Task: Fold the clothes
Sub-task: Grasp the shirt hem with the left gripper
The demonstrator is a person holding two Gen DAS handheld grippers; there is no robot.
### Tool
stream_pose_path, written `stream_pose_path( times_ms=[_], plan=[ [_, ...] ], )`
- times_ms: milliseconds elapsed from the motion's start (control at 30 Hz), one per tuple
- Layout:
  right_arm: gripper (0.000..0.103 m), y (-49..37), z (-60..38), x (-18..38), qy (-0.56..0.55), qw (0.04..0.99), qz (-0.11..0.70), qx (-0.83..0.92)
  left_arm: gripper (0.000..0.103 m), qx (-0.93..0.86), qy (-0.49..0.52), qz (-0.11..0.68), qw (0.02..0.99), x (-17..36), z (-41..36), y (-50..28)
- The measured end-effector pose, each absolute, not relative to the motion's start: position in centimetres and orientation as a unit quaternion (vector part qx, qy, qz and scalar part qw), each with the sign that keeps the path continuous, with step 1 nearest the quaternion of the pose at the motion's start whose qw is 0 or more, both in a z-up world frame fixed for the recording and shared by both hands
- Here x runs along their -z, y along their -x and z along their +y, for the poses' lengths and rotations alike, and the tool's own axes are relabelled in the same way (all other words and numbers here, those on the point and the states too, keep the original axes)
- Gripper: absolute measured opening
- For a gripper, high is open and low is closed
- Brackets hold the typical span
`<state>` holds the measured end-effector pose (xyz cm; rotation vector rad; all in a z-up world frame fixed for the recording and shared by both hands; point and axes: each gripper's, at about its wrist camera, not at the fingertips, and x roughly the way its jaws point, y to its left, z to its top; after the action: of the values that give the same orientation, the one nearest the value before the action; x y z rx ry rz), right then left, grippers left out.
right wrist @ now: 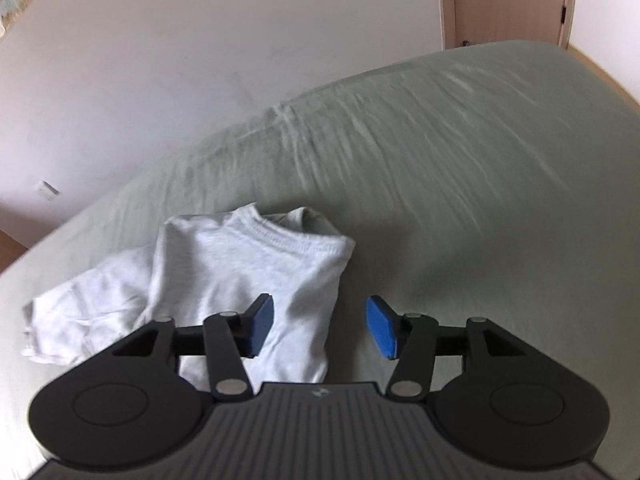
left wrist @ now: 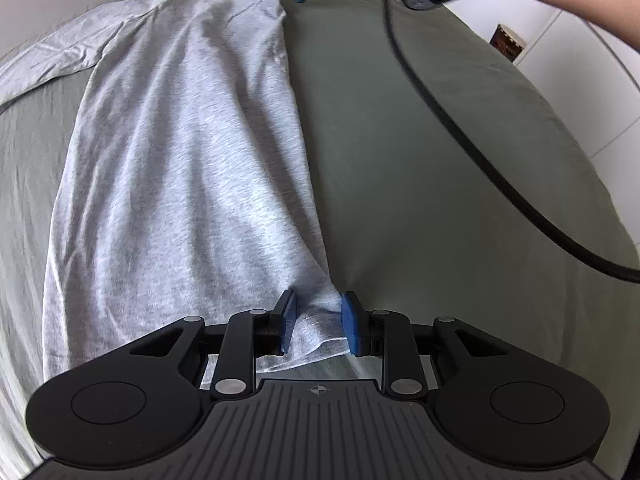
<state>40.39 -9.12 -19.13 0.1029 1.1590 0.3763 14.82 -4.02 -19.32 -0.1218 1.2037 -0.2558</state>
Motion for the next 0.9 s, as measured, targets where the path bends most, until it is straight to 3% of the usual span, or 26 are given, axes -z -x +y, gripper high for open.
stream_pose_path(
  times_ms=[100, 167, 600, 733, 833, 900],
  plan=[
    [0.008, -40.9, -9.4, 18.6, -0.051, 0.819, 0.542, -0.181, 0.011, 0.120, 0.065, 0.566, 0.813, 19.3, -3.9, -15.1],
    [0.007, -41.3, -9.8, 17.9, -0.058, 0.820, 0.536, -0.191, 0.009, 0.125, 0.064, 0.565, 0.813, 18.9, -4.2, -15.1],
    [0.011, -42.2, -11.1, 20.5, -0.061, 0.814, 0.552, -0.172, 0.006, 0.145, 0.041, 0.563, 0.813, 19.3, -6.0, -14.4],
    [0.028, -42.6, -11.9, 19.2, -0.081, 0.821, 0.539, -0.168, 0.008, 0.148, 0.049, 0.565, 0.810, 18.8, -5.5, -14.6],
    [0.049, -43.3, -12.3, 17.5, -0.094, 0.836, 0.513, -0.171, 0.019, 0.150, 0.069, 0.562, 0.811, 18.0, -4.7, -14.3],
    [0.055, -43.8, -11.7, 17.2, -0.084, 0.834, 0.515, -0.176, 0.023, 0.146, 0.081, 0.551, 0.818, 17.2, -3.8, -13.8]
  ],
)
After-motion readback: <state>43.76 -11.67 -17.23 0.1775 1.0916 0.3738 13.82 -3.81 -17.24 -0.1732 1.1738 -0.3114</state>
